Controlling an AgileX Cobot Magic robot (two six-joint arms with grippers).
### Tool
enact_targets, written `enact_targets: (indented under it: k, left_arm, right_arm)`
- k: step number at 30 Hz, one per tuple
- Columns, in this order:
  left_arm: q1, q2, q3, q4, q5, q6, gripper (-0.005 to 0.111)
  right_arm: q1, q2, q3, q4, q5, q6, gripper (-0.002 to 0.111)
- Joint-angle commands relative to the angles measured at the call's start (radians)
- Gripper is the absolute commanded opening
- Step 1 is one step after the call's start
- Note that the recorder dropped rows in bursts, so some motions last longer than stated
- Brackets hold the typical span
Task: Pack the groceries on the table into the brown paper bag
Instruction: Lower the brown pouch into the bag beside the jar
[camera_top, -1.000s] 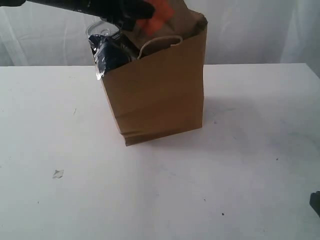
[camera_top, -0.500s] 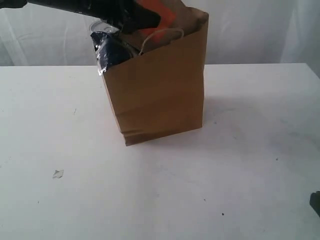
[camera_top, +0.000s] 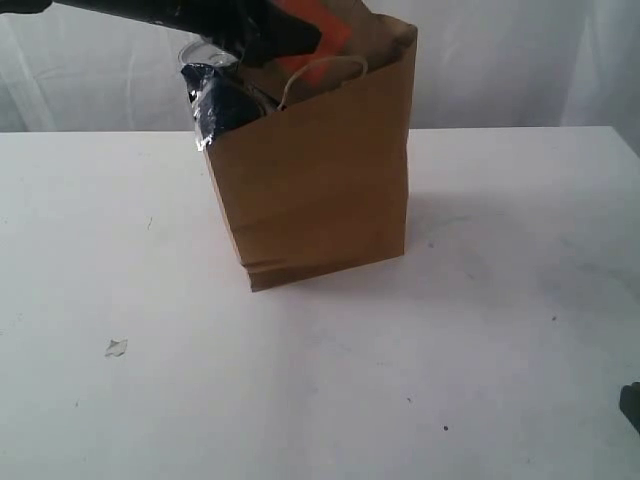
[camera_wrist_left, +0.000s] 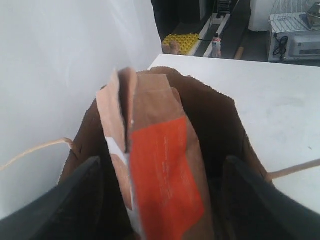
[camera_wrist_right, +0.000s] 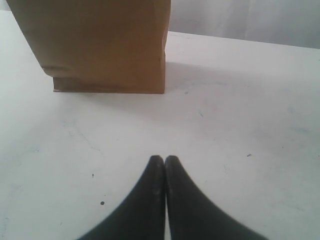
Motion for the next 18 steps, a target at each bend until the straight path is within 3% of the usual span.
enact_targets:
  k: [1, 18]
  left_arm:
    - [-0.002, -0.02, -0.002, 0.02, 0.019, -0.041, 0.07]
    - [-0.002, -0.062, -0.002, 0.163, 0.055, -0.109, 0.07]
  right_arm:
    - [-0.003, -0.007, 0.007, 0.0, -0.005, -0.01, 0.0]
    - [-0.003, -0.007, 0.007, 0.0, -0.005, -0.01, 0.0]
